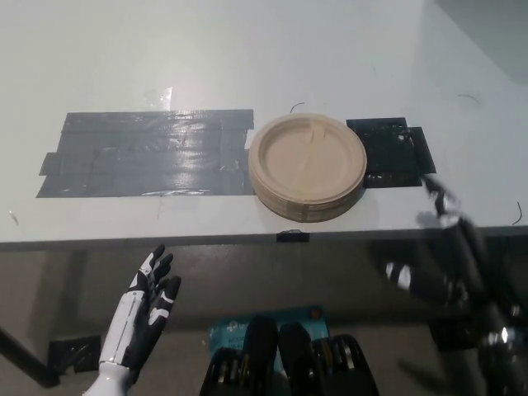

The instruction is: A stack of plates is kept in the middle of the desk close to the robot and the robot grabs the stack with its right hand, picks it up and hands it to a person.

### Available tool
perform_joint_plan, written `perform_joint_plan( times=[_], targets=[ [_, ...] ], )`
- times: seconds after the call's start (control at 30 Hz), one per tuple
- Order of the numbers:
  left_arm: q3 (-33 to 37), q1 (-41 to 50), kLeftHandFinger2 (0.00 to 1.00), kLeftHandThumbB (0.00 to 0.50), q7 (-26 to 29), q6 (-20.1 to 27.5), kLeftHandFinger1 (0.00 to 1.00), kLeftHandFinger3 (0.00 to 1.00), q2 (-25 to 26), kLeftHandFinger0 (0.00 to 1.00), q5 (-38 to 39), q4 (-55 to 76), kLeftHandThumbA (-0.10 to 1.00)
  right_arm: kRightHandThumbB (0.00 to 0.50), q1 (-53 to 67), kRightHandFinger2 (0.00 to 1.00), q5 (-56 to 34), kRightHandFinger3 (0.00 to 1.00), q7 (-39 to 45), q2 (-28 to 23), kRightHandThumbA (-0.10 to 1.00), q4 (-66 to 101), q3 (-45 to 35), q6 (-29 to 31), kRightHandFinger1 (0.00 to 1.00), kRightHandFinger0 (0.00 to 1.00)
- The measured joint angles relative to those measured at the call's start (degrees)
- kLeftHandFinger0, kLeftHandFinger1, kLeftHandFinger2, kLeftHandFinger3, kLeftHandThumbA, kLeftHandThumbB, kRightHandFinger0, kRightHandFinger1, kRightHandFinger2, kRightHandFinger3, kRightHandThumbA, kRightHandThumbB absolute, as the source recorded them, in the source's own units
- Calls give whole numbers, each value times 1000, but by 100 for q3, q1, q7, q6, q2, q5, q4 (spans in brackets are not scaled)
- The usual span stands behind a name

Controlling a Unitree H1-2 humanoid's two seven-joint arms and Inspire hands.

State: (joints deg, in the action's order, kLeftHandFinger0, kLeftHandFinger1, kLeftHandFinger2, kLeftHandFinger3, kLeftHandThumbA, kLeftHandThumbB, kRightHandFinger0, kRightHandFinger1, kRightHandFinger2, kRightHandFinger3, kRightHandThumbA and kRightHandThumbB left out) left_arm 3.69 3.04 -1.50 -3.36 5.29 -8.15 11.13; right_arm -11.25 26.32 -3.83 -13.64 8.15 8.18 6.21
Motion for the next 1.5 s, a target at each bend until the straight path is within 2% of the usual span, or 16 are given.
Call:
perform_joint_plan(
  times=[0.13, 0.2, 0.27, 0.47, 0.8, 1.5],
  targets=[
    [1, -11, 1000, 0, -3, -14, 1000, 1000, 1, 1000, -13, 0, 873, 374, -677, 1000, 306, 1000, 81, -323, 1000, -84, 67, 13, 1000, 1000],
    [4, -17, 1000, 0, -6, -26, 1000, 1000, 0, 1000, -19, 0, 877, 384, -980, 1000, 485, 1000, 126, -475, 1000, -253, 173, 23, 1000, 1000],
    [3, -16, 1000, 0, -7, -28, 1000, 1000, 2, 1000, -26, 0, 921, 383, -1176, 1000, 615, 1000, 146, -550, 1000, -425, 282, 49, 1000, 1000],
    [2, -21, 1000, 0, -39, -39, 1000, 1000, 4, 1000, -30, 1, 932, 448, -1734, 1000, 1097, 1000, 182, -673, 1000, -1210, 810, 188, 1000, 1000],
    [5, -54, 1000, 0, -52, -59, 1000, 1000, 11, 1000, -35, 8, 931, 499, -2278, 1000, 1787, 1000, 204, -761, 1000, -1911, 1482, 362, 1000, 1000],
    [27, -229, 1000, 0, -55, -74, 1000, 1000, 63, 1000, -43, 7, 940, 500, -2409, 1000, 2389, 1000, 804, -979, 1000, -2118, 2156, 564, 1000, 1000]
  ],
)
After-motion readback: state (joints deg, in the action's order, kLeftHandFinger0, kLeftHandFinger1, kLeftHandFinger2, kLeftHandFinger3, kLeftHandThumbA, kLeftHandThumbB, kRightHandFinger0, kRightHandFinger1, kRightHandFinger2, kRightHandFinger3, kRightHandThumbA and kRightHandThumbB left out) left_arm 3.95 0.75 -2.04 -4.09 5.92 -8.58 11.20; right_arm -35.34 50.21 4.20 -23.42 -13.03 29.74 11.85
